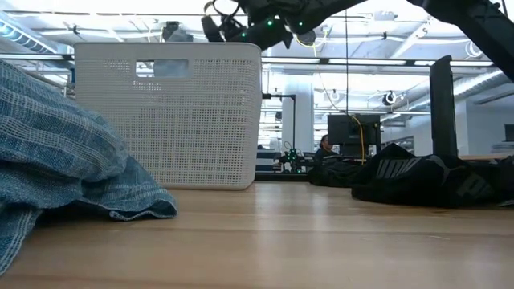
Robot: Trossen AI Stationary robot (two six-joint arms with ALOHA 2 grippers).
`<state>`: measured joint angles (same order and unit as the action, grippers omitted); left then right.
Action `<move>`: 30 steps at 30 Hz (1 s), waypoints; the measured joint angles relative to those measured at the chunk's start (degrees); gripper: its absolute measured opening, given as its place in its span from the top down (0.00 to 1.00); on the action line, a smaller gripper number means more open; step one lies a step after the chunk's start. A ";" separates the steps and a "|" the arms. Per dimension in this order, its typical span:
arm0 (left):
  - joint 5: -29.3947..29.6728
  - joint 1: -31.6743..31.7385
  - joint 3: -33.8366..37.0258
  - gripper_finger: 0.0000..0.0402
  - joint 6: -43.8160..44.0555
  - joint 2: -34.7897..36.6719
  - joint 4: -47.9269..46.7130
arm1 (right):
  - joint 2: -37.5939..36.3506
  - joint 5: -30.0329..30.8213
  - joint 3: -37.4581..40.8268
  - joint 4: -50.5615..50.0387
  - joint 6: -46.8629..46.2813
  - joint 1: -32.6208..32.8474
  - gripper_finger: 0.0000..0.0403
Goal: Sort clothes
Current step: Put the gray and white shirt into the white laundry organizer, then put the blue shirt into the white laundry organizer
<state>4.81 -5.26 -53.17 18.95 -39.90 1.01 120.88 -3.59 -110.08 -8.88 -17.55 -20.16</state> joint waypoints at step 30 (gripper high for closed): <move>3.39 -0.02 -0.02 0.82 1.74 -1.84 -2.30 | -32.17 -2.48 0.00 -36.07 -16.13 0.23 0.31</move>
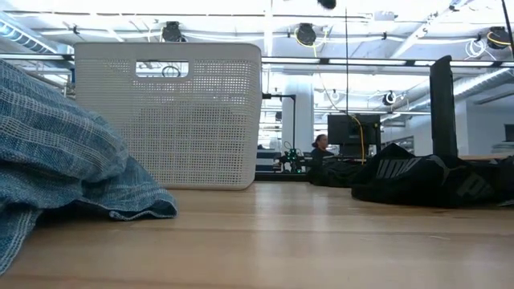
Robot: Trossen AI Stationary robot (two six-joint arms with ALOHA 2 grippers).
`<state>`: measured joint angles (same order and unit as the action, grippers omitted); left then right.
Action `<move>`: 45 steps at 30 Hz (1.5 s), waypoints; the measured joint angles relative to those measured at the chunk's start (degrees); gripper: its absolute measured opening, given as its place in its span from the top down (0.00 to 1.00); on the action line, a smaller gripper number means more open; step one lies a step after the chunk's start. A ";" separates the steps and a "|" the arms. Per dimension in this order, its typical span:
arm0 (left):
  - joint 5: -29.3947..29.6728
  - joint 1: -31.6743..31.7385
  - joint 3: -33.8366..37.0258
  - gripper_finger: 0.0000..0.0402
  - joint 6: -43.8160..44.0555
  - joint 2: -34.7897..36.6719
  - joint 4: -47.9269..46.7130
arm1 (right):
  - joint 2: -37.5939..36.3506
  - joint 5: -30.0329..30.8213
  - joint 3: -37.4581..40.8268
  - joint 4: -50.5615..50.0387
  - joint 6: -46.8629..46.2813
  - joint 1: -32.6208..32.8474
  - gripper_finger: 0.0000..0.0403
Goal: Sort clothes
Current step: Put the blue shirt into the white laundry organizer
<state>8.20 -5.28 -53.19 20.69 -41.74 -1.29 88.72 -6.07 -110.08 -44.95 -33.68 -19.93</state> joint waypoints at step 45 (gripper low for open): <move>4.27 2.31 0.04 0.82 0.06 -2.75 2.31 | -10.09 3.02 0.00 -11.06 2.87 8.05 0.31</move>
